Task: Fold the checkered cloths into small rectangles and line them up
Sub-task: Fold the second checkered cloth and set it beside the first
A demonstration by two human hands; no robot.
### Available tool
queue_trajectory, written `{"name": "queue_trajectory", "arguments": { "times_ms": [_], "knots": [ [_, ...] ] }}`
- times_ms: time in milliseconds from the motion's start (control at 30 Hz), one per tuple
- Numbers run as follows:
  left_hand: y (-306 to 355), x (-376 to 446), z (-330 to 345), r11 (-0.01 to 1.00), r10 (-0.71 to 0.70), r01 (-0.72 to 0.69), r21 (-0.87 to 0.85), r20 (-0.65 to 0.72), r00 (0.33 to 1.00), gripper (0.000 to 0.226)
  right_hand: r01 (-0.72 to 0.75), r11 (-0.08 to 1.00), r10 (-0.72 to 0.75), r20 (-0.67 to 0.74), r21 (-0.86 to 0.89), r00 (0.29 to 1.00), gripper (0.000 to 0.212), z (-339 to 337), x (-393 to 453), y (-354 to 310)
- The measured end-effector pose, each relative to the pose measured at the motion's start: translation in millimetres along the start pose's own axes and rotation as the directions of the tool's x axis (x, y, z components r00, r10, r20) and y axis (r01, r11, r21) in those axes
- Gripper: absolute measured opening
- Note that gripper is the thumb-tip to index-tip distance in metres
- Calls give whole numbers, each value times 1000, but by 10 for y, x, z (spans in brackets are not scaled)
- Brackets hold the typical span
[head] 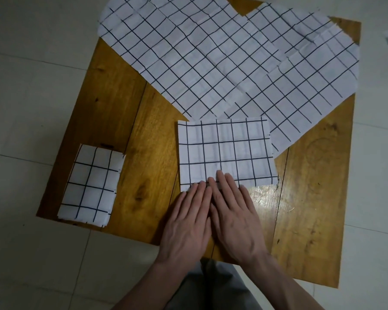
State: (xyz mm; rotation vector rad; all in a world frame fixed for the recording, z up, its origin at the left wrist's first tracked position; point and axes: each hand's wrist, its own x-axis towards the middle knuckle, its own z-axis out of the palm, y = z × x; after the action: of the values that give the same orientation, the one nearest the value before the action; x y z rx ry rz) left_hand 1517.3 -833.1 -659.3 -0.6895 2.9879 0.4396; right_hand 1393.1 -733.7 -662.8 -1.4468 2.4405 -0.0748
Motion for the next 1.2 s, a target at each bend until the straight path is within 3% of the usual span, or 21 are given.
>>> {"name": "queue_trajectory", "arguments": {
  "times_ms": [200, 633, 1033, 1200],
  "knots": [
    [-7, -19, 39, 999, -25, 25, -38, 8, 1000, 57, 35, 999, -34, -36, 24, 999, 59, -56, -59, 48],
    [-40, -57, 28, 995, -94, 92, 26, 59, 994, 61, 106, 994, -106, 37, 2, 994, 65, -69, -105, 180],
    [-7, -72, 70, 990, -143, 143, -4, 53, 988, 61, -117, 993, 117, 64, -11, 991, 74, -171, -378, 924],
    [-24, -77, 72, 992, -125, 125, 3, 53, 991, 62, -164, 986, 162, 51, 28, 985, 74, -136, -382, 916]
  ]
}}
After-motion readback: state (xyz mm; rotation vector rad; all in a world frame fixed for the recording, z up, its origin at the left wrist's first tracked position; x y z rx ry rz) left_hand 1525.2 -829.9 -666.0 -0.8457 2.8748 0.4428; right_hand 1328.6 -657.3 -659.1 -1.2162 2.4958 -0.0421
